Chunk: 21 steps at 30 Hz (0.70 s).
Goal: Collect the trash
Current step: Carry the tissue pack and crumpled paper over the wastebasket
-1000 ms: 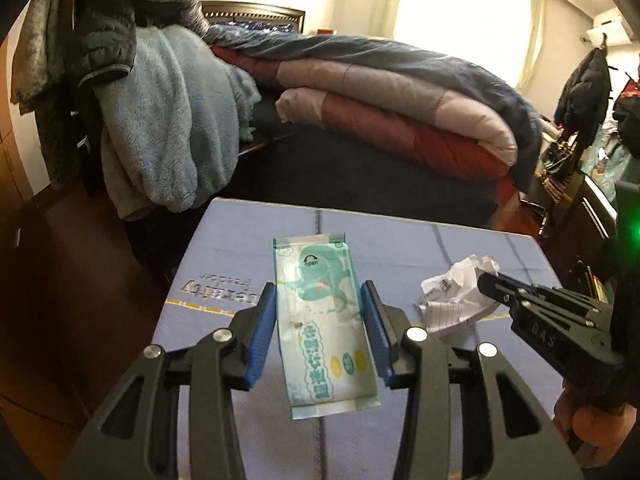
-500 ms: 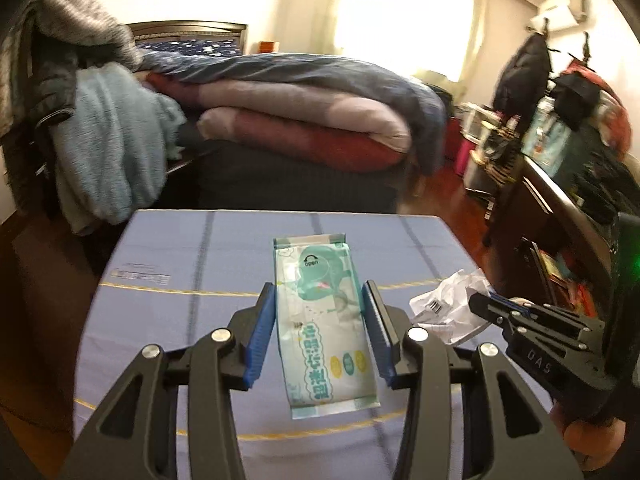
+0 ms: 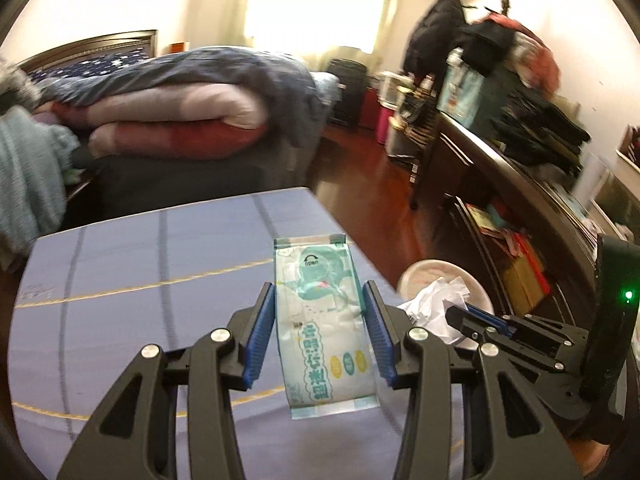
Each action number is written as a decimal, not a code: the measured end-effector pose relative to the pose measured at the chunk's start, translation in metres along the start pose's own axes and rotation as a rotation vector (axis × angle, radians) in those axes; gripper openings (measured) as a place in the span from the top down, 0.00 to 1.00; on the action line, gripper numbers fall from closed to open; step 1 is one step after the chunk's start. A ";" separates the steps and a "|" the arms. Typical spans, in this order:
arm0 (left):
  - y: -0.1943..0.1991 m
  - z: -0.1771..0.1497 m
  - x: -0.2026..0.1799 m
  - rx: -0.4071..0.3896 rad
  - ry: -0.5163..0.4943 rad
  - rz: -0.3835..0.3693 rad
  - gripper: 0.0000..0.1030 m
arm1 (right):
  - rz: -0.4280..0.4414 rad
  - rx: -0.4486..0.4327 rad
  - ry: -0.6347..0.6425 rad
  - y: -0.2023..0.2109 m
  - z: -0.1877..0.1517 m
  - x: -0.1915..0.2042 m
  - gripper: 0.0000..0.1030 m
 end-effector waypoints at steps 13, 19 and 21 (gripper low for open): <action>-0.070 -0.007 -0.120 0.079 -0.154 -0.145 0.57 | -0.173 -0.013 -0.172 0.007 -0.016 -0.124 0.94; -0.114 -0.008 -0.161 0.128 -0.183 -0.203 0.57 | -0.238 -0.012 -0.241 0.001 -0.021 -0.173 0.94; -0.129 -0.006 -0.172 0.140 -0.185 -0.216 0.57 | -0.258 -0.009 -0.259 -0.004 -0.023 -0.188 0.94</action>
Point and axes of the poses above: each gripper's, at about its wrist camera, not at the fingertips, and y roughly against the way its jaws point, x to its left, z to its top, the point moved 8 cm from there along -y, roughly the way its jaws point, and after that the axes turned 3 degrees about y, right-handed, at the moved point
